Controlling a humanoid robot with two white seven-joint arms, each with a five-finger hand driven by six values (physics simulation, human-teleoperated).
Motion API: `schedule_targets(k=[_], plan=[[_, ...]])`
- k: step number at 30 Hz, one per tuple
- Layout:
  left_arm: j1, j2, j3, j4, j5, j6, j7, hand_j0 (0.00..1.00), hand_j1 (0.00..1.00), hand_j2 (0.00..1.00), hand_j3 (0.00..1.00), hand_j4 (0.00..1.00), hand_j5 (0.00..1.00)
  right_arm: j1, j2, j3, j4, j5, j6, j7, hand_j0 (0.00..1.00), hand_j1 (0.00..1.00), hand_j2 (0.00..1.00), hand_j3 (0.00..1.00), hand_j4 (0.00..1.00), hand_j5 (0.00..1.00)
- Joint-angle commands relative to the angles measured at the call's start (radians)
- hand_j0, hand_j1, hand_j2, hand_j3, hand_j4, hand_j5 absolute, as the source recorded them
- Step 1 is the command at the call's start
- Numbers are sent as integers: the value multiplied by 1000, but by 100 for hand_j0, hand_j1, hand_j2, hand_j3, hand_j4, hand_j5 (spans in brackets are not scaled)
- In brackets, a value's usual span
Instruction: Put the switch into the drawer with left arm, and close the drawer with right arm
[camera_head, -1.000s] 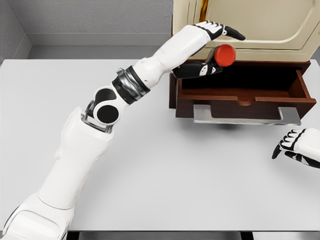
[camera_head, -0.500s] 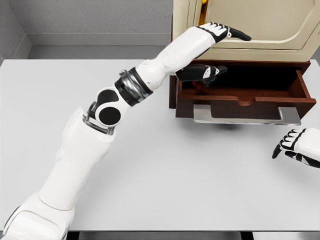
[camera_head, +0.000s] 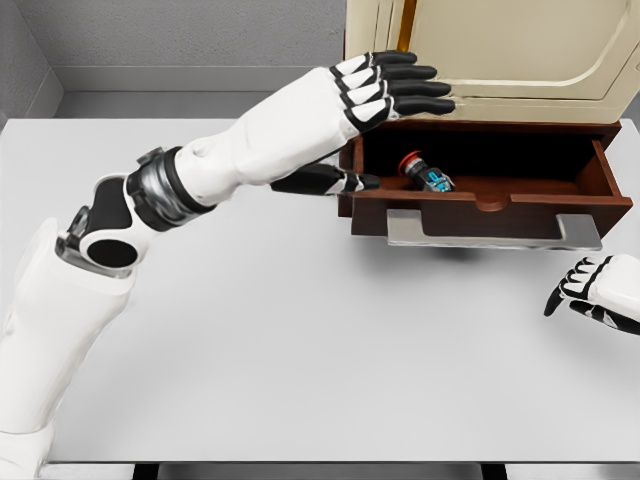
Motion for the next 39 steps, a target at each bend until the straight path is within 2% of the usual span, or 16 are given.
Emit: schedule_targets(k=[1, 4, 5, 7, 8, 10, 12, 14, 18, 20, 27, 31, 39], plan=[[9, 134, 76, -7, 76, -15, 1, 100, 100, 100, 100, 100, 100, 0, -2, 0, 0, -6, 0, 1, 49, 49, 49, 49, 49, 49], [179, 236, 269, 13, 65, -15, 1, 100, 100, 100, 100, 100, 100, 0, -2, 0, 0, -6, 0, -1, 49, 49, 49, 49, 49, 49], [210, 242, 306, 42, 53, -15, 1, 100, 100, 100, 100, 100, 100, 0, -2, 0, 0, -8, 0, 1, 49, 49, 49, 49, 49, 49], [276, 287, 441, 162, 39, -15, 0, 100, 100, 100, 100, 100, 100, -3, -1, -2, 0, -8, 0, -1, 49, 49, 49, 49, 49, 49], [319, 321, 447, 182, 26, -15, 0, 100, 100, 100, 100, 100, 100, -6, -1, -2, 0, -9, 0, -1, 49, 49, 49, 49, 49, 49], [367, 335, 449, 249, 4, -15, -21, 100, 100, 100, 100, 100, 100, -11, -1, 0, 3, -9, 0, -1, 49, 49, 49, 49, 49, 49], [411, 330, 461, 307, 2, -15, -100, 100, 100, 100, 100, 100, 100, -11, -1, 0, 7, -9, 0, -3, 49, 49, 49, 49, 49, 49], [430, 324, 503, 349, 10, -15, -140, 100, 100, 100, 100, 100, 100, -11, 1, 0, 15, -9, 0, -3, 49, 49, 49, 49, 49, 49], [433, 324, 513, 352, 15, -15, -221, 100, 100, 100, 100, 100, 100, -11, 7, 0, 47, -8, 0, -4, 50, 50, 50, 50, 50, 50], [436, 324, 544, 350, 16, -15, -253, 100, 100, 100, 100, 100, 100, -11, 13, 0, 60, -6, 0, -3, 50, 50, 50, 50, 50, 50], [436, 298, 555, 346, 16, -15, -268, 100, 100, 100, 100, 100, 100, -47, 38, 3, 124, 0, 0, -3, 50, 50, 50, 50, 50, 50], [436, 298, 555, 344, 18, -15, -273, 100, 100, 100, 100, 100, 100, -55, 41, 4, 135, 0, 0, -3, 51, 51, 51, 51, 51, 51], [436, 284, 555, 341, 16, -15, -275, 100, 100, 100, 100, 100, 100, -103, 123, 7, 141, 34, 0, -3, 51, 51, 51, 51, 51, 51]])
